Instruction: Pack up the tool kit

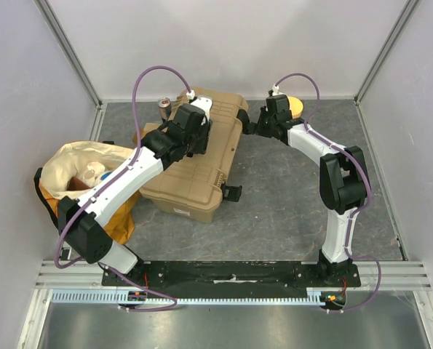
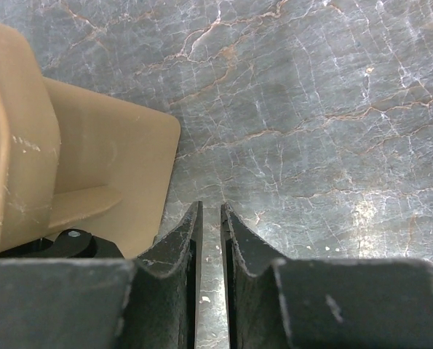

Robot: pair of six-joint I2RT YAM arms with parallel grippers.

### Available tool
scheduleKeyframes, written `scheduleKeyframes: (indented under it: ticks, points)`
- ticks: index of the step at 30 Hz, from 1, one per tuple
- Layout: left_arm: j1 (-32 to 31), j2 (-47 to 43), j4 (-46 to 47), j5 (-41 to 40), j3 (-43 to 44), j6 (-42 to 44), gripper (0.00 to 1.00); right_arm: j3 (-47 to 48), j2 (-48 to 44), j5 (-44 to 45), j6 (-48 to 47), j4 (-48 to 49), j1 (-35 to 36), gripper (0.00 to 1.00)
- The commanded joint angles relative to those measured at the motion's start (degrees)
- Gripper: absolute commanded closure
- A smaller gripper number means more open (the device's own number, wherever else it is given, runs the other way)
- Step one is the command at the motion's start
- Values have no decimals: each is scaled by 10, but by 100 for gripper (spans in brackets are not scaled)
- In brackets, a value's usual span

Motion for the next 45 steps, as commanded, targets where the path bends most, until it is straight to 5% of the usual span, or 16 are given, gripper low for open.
scheduleKeyframes:
  ticks: [1, 6, 16, 33, 45]
  points:
    - [-24, 20, -39, 55, -1, -29, 48, -1, -29, 12, -12, -6, 4, 78]
    - [-24, 47, -60, 30, 0, -14, 46, 7, -23, 12, -15, -9, 5, 78]
    - [-41, 84, -71, 78, -22, -12, 70, 20, -11, 9, -22, -13, 17, 79]
    - [-80, 121, -40, 159, -36, -28, 75, 109, 80, -30, -85, -83, 53, 92]
    - [-82, 124, -17, 213, -44, -25, 76, 98, 109, -83, -78, -6, 65, 100]
